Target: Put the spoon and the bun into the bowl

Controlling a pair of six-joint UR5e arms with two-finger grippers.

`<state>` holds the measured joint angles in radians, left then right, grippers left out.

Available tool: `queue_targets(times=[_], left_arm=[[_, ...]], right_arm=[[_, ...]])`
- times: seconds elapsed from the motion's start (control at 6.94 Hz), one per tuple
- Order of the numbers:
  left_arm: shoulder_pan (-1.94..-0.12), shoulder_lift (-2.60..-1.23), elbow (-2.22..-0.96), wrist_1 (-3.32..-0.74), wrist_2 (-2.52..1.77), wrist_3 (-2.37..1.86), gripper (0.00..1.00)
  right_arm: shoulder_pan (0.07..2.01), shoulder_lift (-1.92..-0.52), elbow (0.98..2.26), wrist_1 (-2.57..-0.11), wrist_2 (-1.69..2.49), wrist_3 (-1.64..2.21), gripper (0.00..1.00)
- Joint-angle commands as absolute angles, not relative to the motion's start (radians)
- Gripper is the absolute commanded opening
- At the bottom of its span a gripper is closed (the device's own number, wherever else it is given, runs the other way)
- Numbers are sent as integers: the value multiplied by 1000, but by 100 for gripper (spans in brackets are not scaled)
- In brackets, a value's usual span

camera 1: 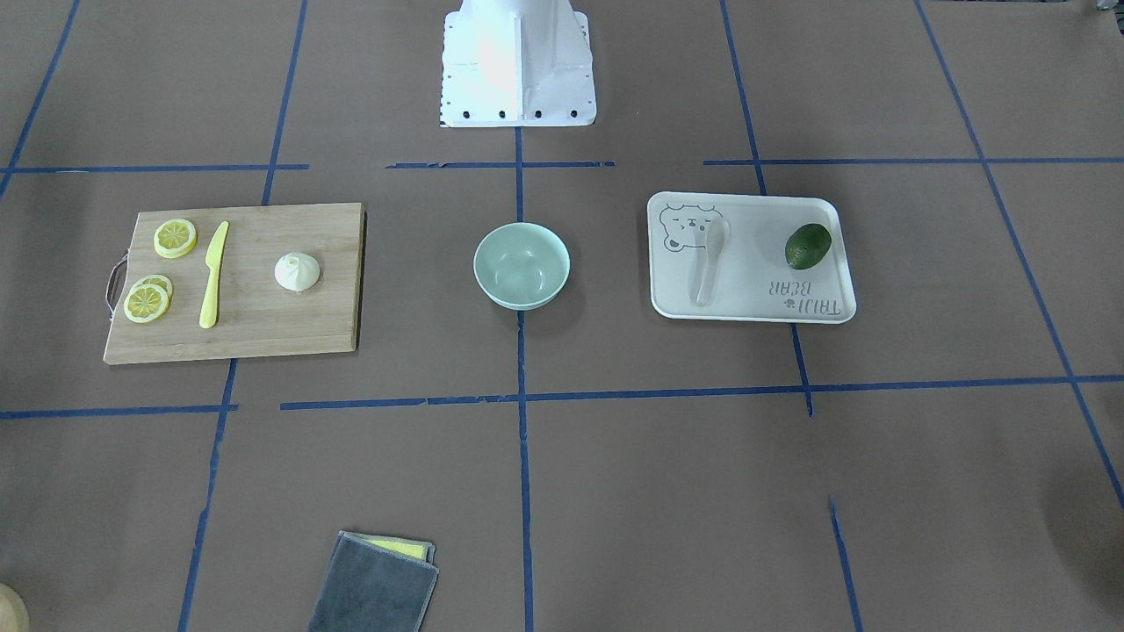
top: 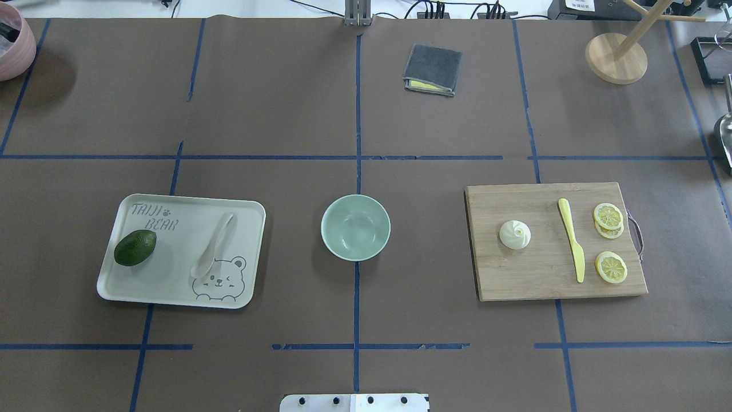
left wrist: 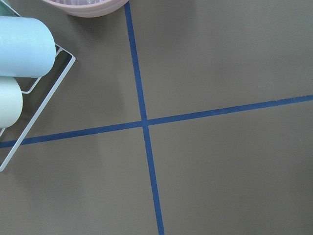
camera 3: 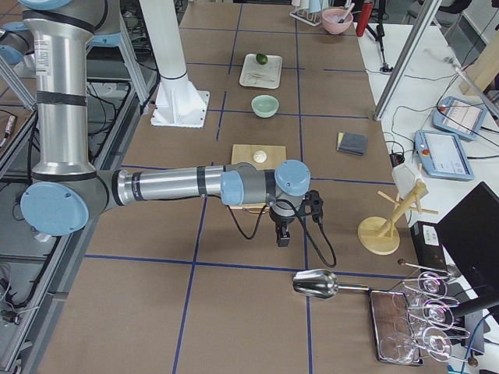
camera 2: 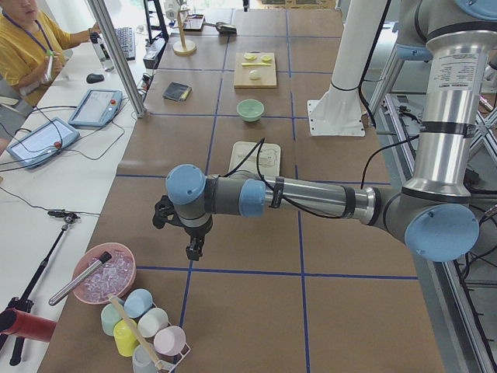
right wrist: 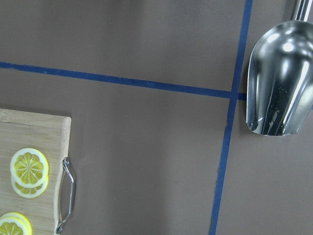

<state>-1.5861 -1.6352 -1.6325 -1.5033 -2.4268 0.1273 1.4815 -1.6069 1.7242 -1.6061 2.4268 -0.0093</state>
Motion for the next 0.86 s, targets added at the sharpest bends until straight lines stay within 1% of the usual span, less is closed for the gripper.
queue_targets(times=[0.0,0.14,0.29,0.43,0.58,0.72], left_arm=[[-1582,-1632,-1667,-1540,-2415,136,100],[-1577,-1635,-1667,-1543,-2410,137,100],[-1571,-1629,-1695,-1546,-2349,141,100],[-1501,-1640,-1716,-1575,-2339,143,100],[-1450,-1663,-1704,-1624,-2265,118,100],[-1441,-1649,-1710,-1676,-2360,114,100]], right_arm=[[1482,-1606,1723,-1606,2427,-6,100],[1482,-1606,1723,-1606,2427,-2,100],[1480,-1606,1723,-1606,2427,-2,100],[1480,-1606,1721,-1606,2427,-2,100],[1480,-1605,1724,-1606,2427,-5,100],[1480,-1605,1721,-1606,2427,-8,100]])
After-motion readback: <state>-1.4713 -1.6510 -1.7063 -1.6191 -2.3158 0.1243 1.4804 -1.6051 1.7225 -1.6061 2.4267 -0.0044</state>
